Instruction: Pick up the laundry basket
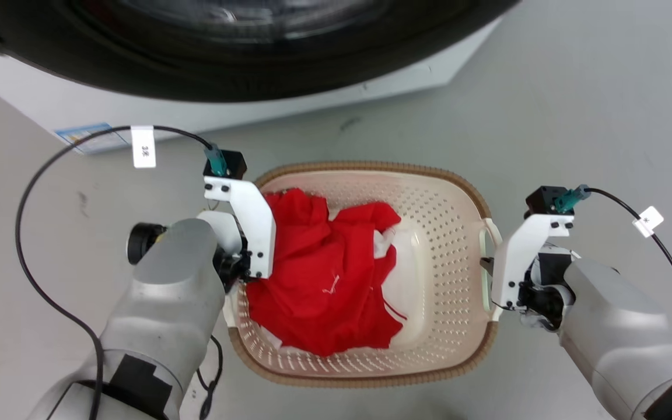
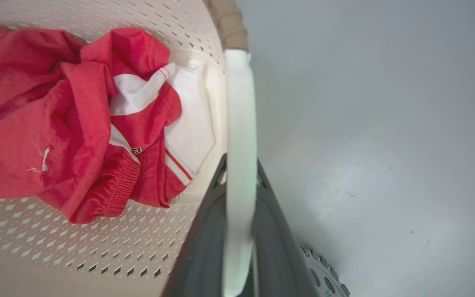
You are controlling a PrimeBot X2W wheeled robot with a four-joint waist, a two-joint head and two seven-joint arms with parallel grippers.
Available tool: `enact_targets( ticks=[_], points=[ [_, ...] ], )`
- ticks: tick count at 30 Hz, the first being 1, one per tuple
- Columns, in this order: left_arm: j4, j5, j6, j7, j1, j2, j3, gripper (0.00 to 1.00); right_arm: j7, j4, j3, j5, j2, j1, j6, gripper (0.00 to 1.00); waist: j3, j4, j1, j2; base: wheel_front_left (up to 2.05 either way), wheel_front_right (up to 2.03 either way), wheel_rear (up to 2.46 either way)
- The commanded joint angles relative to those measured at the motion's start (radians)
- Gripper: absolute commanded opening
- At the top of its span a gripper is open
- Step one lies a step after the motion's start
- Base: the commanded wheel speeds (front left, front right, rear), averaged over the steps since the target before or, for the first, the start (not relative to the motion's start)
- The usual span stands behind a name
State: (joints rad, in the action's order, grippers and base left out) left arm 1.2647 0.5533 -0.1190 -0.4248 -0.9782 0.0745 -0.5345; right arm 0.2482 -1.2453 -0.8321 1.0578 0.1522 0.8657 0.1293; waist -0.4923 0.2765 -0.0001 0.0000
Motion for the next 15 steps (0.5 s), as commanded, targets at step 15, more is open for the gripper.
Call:
enact_targets(
  ticks=[15],
  points=[
    [-0.016,0.125,-0.021,-0.075,0.089,-0.026,-0.029,0.0,0.151,0.028,-0.066,0.028,0.022,-0.002,0.001,0.0,0.216,-0.138,0.0001,0.0,0.0,0.0,0.0]
  ],
)
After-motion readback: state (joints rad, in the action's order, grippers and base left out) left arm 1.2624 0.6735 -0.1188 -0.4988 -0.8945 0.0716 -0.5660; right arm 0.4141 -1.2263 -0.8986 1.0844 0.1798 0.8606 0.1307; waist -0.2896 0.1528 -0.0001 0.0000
